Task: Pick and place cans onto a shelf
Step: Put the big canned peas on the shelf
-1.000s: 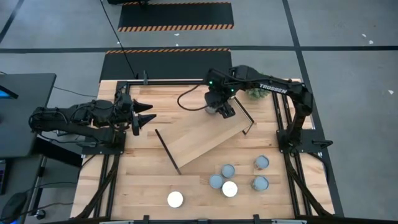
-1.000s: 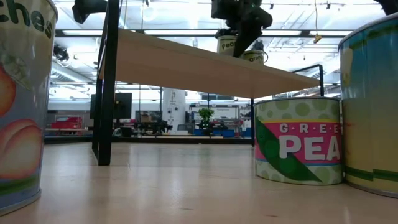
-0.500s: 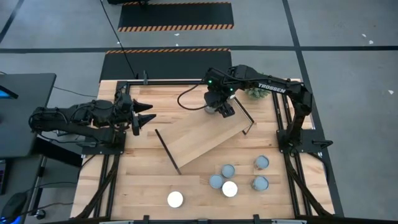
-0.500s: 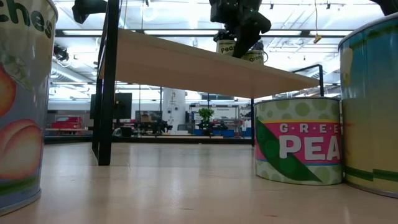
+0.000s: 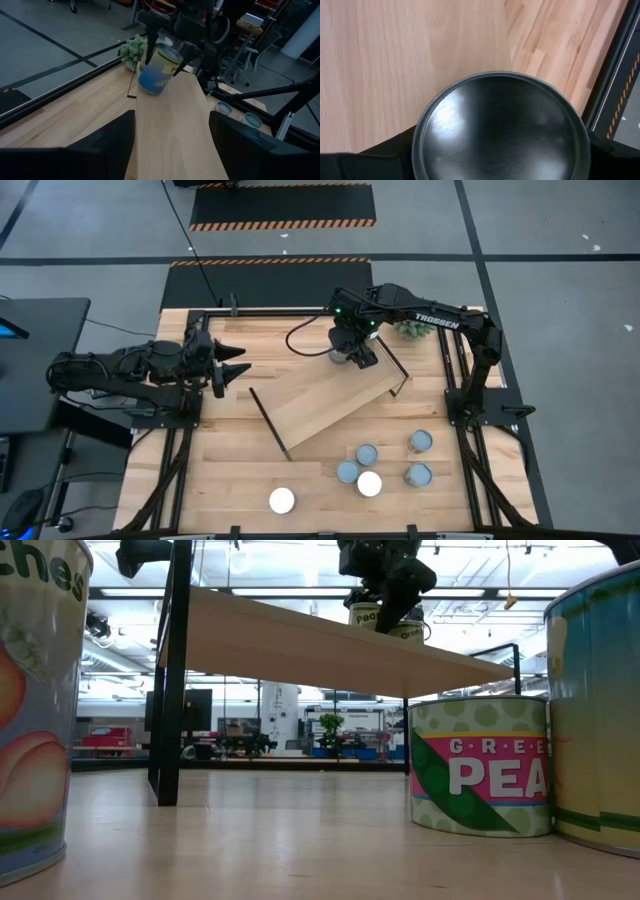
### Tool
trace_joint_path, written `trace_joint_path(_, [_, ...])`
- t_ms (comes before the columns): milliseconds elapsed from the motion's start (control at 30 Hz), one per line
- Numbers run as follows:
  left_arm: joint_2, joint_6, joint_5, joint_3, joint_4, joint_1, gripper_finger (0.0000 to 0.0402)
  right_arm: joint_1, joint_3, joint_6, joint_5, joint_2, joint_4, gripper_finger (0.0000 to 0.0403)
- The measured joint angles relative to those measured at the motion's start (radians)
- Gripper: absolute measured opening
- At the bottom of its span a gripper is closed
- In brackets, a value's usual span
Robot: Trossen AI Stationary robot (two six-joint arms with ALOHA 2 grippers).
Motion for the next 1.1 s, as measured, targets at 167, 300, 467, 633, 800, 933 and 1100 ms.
trace_joint_path(167, [0.000, 0.000, 0.000, 0.000, 0.000, 0.000, 0.0259, 0.000, 0.000, -0.001, 0.010, 0.000, 0.001, 0.0372])
trace_joint_path(300, [0.000, 0.000, 0.000, 0.000, 0.000, 0.000, 0.0259, 0.000, 0.000, -0.001, 0.021, 0.000, 0.002, 0.0382])
trace_joint_path(467, [0.000, 0.000, 0.000, 0.000, 0.000, 0.000, 0.0259, 0.011, 0.000, -0.003, 0.091, 0.000, 0.002, 0.0382])
trace_joint_path(633, [0.000, 0.000, 0.000, 0.000, 0.000, 0.000, 0.0259, 0.011, 0.000, -0.004, 0.104, 0.000, -0.004, 0.0381])
trace_joint_path(800, [0.000, -0.001, 0.001, 0.000, 0.000, 0.000, 0.0259, 0.008, 0.000, -0.001, 0.115, -0.001, -0.005, 0.0381])
trace_joint_path(933, [0.000, -0.001, 0.001, 0.000, 0.000, 0.000, 0.0259, 0.008, 0.000, -0.001, 0.116, -0.001, -0.005, 0.0381])
trace_joint_path(1100, [0.000, -0.001, 0.001, 0.000, 0.000, 0.000, 0.0259, 0.006, 0.000, 0.004, 0.119, -0.002, -0.015, 0.0381])
